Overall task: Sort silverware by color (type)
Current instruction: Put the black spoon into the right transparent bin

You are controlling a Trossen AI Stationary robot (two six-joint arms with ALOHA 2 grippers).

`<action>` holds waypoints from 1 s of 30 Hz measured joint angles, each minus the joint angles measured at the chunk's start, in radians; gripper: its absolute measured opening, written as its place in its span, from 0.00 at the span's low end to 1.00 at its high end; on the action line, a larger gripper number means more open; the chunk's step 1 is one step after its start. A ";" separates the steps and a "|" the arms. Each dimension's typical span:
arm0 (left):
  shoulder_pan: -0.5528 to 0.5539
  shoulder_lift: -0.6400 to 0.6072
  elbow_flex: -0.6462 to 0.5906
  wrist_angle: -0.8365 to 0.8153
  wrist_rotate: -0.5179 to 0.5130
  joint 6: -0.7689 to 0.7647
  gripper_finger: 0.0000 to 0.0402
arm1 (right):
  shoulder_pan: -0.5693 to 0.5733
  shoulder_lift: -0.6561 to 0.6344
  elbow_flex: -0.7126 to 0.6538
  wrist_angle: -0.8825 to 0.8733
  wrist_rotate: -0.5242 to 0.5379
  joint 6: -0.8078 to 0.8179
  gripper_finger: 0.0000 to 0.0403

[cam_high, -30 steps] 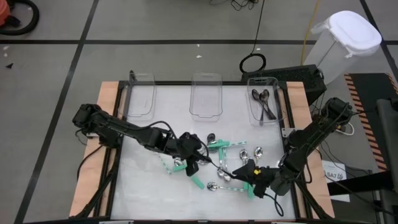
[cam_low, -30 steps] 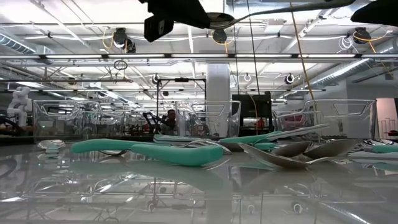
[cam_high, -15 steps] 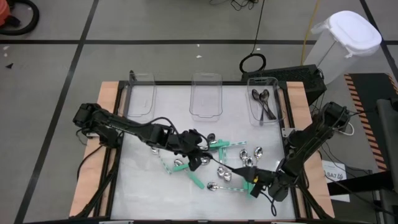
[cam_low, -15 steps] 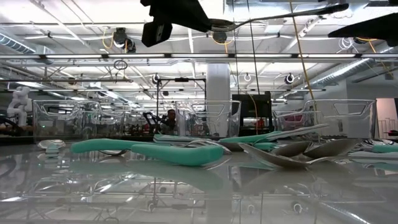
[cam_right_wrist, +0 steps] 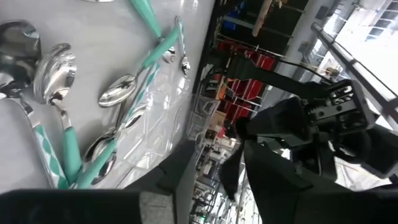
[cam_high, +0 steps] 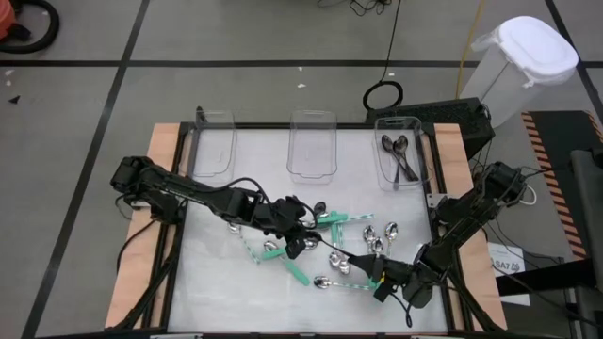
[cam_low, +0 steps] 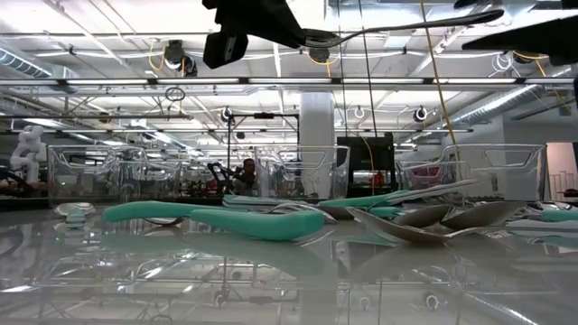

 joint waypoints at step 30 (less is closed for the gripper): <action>0.000 0.000 0.001 -0.013 0.052 -0.039 0.02 | -0.003 -0.001 0.000 0.049 0.030 -0.044 0.19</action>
